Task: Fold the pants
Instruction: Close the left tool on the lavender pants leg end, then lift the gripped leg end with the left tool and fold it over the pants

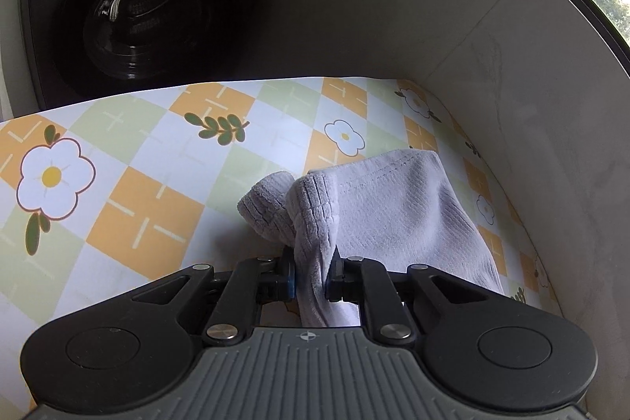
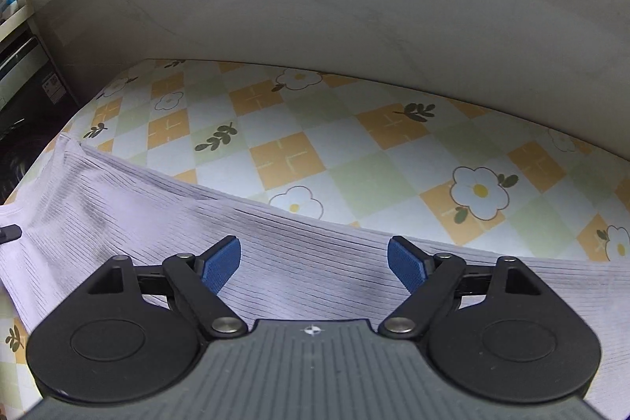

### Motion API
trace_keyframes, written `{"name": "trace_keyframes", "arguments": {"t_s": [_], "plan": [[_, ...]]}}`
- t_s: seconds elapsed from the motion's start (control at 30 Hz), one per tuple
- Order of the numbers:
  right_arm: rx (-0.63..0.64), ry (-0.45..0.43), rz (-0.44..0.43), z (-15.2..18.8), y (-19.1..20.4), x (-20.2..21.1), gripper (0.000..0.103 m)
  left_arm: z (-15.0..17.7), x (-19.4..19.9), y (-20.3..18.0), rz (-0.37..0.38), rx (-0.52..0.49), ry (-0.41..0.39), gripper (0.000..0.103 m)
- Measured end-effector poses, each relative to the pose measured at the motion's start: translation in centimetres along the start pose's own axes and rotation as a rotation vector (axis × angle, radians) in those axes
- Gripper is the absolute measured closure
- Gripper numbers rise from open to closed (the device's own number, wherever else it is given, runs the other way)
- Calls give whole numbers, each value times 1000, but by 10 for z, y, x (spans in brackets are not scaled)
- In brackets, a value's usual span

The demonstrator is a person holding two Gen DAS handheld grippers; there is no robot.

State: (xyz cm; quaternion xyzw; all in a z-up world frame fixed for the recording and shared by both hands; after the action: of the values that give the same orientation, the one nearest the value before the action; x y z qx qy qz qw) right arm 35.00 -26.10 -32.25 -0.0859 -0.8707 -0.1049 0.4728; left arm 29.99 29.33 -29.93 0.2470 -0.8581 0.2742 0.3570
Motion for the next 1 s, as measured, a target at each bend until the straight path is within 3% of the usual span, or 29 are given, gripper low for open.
{"name": "trace_keyframes", "arguments": {"t_s": [0.07, 0.17, 0.33, 0.43, 0.53, 0.6, 0.7, 0.87, 1.0], "plan": [[92, 21, -3, -1, 27, -16, 15, 2, 2, 1, 10, 5, 0, 89], [197, 18, 132, -5, 45, -44, 17, 3, 0, 5, 22, 20, 7, 89], [41, 30, 189, -24, 22, -71, 10, 3, -3, 9, 45, 14, 13, 89], [-14, 37, 205, -32, 20, -70, 24, 3, -4, 10, 60, 7, 19, 89], [1, -8, 147, -33, 37, -52, 21, 4, -4, 11, 73, -7, 23, 89], [69, -28, 76, -30, 63, -43, 12, 3, -6, 12, 79, -4, 27, 89], [189, 7, -19, -22, 110, -47, 8, 3, -9, 14, 89, 2, 28, 89], [331, 28, -68, -13, 170, -71, 8, 5, -10, 16, 107, 2, 25, 89], [355, 67, -38, -17, 190, -100, 8, 4, -13, 17, 122, -18, 26, 89]]}}
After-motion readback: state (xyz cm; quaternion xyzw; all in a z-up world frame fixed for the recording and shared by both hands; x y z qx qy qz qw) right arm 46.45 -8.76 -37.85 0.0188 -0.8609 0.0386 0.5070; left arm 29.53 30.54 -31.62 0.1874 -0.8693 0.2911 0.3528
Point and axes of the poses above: each gripper's, at about its wrist camera, not at the fingertips, and x roughly against the way its jaws point, y to its left, z to its underside, the point moved 4 cm from there along -x, roughly the way its jaws point, and after that the axes turned 11 degrees about -x, right-handed, at the moved point
